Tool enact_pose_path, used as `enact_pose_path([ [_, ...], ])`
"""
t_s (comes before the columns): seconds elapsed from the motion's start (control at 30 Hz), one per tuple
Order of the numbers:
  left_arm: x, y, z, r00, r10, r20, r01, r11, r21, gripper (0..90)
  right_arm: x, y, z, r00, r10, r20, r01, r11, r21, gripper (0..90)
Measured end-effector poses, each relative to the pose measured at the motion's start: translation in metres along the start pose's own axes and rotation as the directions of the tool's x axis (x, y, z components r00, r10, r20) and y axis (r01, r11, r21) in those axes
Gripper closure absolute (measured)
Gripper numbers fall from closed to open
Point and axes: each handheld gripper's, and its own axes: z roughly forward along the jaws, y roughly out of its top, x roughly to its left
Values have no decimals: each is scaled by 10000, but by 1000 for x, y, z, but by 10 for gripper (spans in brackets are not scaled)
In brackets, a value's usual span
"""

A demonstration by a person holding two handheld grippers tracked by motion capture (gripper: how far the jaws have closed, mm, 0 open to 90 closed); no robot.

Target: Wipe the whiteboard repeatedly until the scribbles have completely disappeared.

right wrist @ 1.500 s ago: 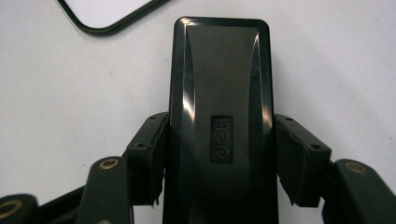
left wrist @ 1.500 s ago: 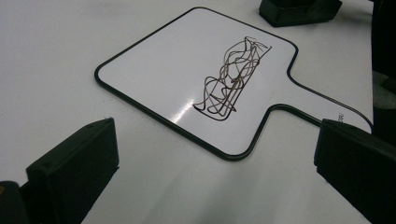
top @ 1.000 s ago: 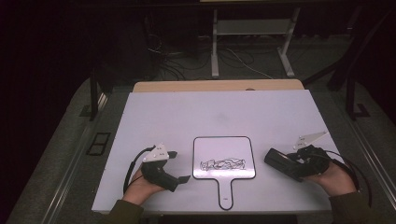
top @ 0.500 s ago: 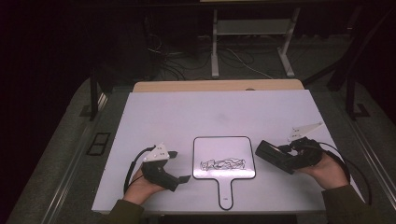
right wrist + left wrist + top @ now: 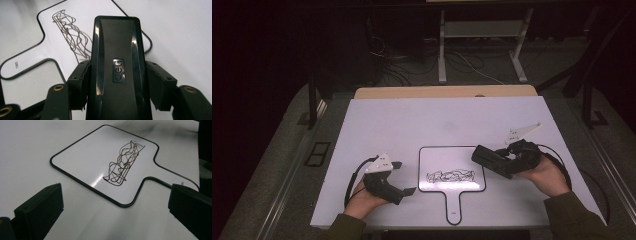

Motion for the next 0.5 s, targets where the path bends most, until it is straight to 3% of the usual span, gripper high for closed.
enact_pose_path([
  [0.2,-1,0,1,10000,-17,59,17,10000,-2,0,4,14,18,9996,-186,-214,189,9997,157,391],
  [0.5,-1,1,1,10000,-14,78,14,10000,-34,0,12,30,45,9965,-684,-473,722,9939,832,391],
])
